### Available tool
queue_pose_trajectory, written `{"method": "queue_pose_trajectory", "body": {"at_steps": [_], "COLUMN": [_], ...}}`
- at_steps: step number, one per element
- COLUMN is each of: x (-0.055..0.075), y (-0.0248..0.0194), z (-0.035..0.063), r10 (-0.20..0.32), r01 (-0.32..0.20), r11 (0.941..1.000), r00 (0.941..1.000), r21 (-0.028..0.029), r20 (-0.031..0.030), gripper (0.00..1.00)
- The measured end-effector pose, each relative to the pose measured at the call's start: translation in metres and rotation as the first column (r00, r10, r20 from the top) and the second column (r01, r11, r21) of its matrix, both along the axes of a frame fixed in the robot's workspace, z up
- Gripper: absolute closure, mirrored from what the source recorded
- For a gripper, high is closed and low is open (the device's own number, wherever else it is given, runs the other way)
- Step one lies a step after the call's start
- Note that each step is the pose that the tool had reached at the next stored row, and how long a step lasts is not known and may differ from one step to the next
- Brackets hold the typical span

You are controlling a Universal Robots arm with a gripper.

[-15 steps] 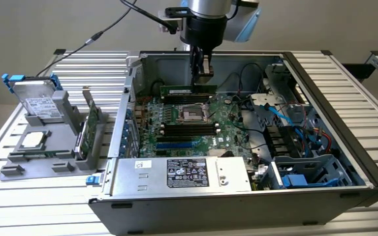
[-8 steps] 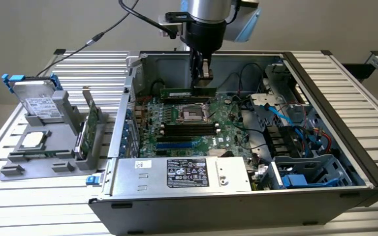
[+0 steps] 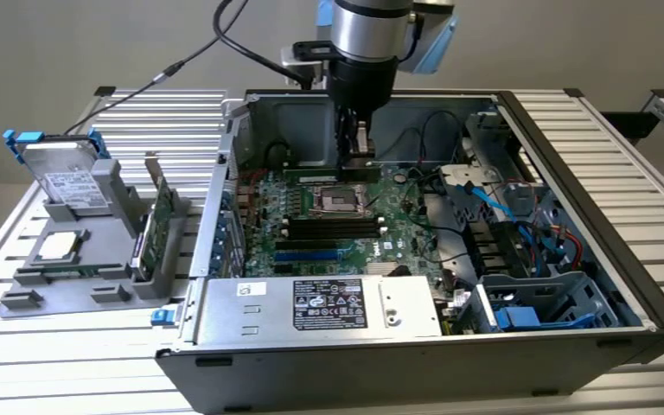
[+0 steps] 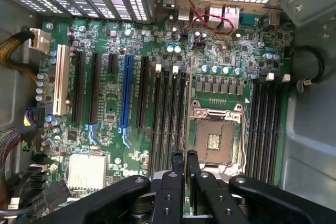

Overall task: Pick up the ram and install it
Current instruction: 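Insert the ram into the slot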

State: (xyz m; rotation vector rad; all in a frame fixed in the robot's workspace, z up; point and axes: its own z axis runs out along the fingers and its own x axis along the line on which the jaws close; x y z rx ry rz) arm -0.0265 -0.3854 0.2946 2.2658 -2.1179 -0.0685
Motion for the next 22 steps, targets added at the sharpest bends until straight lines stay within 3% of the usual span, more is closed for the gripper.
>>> {"method": "queue_pose_trajectory", "body": {"at_steps": [6,13,22], "x": [0.005,0.005,0.005], "y": [-0.0060,-0.0073,-0.0086], "z": [-0.0068,-0.0187,-0.0302], "r10": [0.000,0.000,-0.015], "r01": [0.000,0.000,0.015], "r11": [1.0000,1.0000,0.9998], "r00": [1.0000,1.0000,0.9999], "r21": [-0.0013,-0.0026,-0.0148], "r20": [-0.0023,-0.0024,-0.0026], "gripper": [0.87,0.87,0.87]}}
